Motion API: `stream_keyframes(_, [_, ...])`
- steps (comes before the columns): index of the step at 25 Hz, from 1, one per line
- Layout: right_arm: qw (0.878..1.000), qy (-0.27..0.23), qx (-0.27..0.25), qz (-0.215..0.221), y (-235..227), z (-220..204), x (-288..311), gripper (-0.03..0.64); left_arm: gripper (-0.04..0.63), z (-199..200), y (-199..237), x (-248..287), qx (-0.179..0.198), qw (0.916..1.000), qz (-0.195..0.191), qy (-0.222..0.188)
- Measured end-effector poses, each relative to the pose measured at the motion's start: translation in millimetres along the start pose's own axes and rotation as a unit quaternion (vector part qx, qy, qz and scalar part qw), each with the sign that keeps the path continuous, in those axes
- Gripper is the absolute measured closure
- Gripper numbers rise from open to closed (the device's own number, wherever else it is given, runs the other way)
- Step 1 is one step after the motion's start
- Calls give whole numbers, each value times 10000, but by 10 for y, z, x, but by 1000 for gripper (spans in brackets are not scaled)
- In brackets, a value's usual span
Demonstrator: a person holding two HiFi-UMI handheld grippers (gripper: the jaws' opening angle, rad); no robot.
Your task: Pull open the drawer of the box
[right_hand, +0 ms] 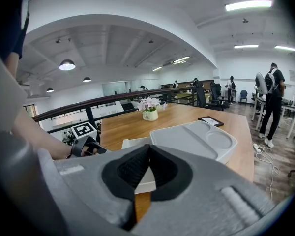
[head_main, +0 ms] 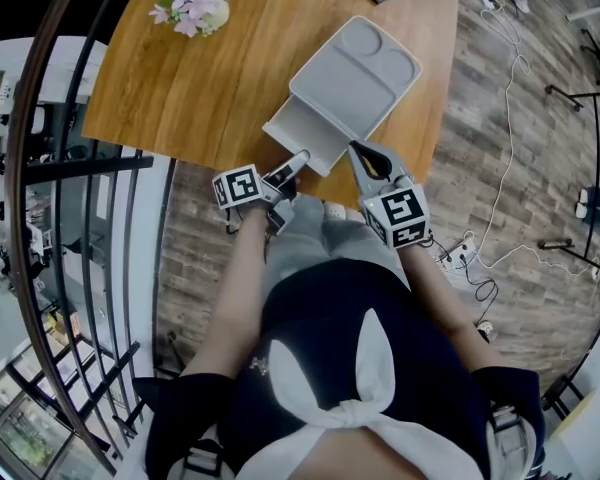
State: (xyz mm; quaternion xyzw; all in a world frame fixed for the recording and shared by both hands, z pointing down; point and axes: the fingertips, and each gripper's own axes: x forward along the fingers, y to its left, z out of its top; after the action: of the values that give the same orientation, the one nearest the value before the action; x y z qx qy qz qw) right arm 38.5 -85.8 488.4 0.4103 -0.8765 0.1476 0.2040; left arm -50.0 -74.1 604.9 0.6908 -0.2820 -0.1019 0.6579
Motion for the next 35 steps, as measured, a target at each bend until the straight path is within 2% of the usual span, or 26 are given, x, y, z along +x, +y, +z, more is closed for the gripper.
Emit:
stream_keyframes(21, [9998,4,-145,167,291,-51,-33,618,402,-121,46,-344,-140,9998,-22,-100])
stream_keyframes(35, [9992,11,-275,285,413,-54,-16,618,400,-206,120,-530,7,9998,71,-160])
